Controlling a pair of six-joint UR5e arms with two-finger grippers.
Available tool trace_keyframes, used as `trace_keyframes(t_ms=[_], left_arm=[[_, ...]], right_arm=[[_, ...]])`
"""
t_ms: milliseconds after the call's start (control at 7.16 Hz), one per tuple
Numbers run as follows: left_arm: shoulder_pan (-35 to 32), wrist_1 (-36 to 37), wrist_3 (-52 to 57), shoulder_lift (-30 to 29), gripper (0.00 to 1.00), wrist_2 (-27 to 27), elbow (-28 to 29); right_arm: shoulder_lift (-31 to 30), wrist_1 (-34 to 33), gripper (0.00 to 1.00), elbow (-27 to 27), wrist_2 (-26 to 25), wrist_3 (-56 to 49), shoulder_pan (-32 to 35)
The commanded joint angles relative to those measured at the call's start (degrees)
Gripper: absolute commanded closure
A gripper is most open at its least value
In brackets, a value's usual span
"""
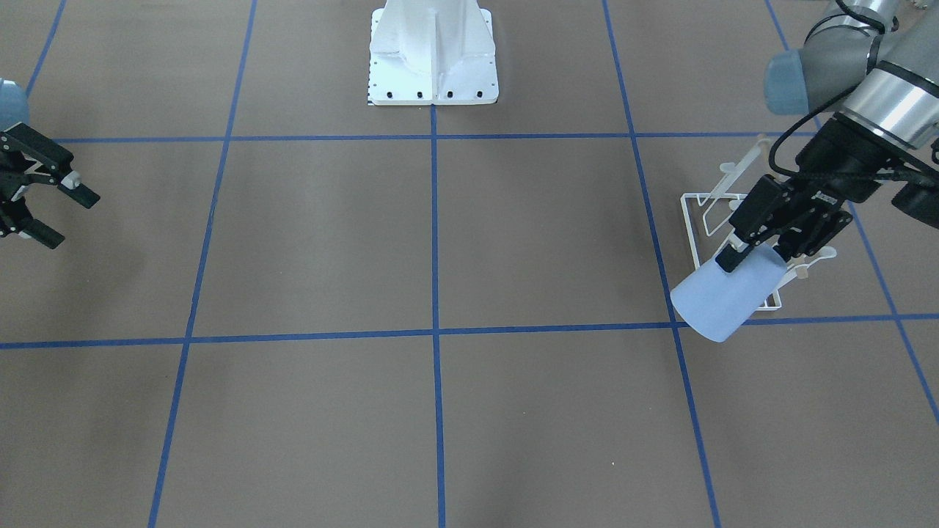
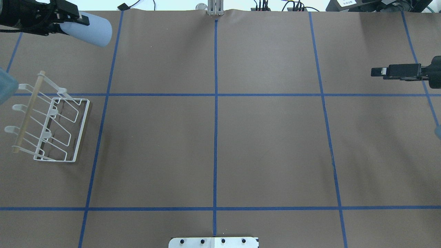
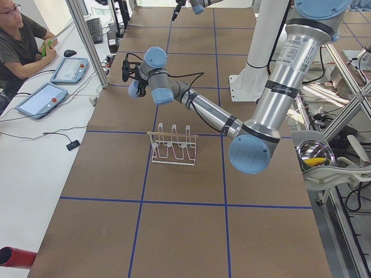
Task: Hang cup on cup holder
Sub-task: 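Carry the cup with the left gripper toward the wire rack while the right arm withdraws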
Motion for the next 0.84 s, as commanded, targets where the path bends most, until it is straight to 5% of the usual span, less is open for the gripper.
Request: trace_keyframes(t_ms=[0, 559, 698], left_arm=[[-1.3, 19.0, 19.6, 1.7, 1.00, 0.4, -4.6], [-0.5, 41.8, 31.4, 2.1, 1.00, 0.4, -12.0], [0.2, 42.2, 32.4, 2.5, 1.00, 0.4, -11.8]], right_arm=[[-1.4, -17.8, 0.00, 0.2, 1.9, -21.7, 5.6], [0.2, -46.3, 0.00, 0.7, 3.6, -48.8, 11.7], [0.1, -51.7, 0.00, 2.7, 4.3, -50.7, 11.2]])
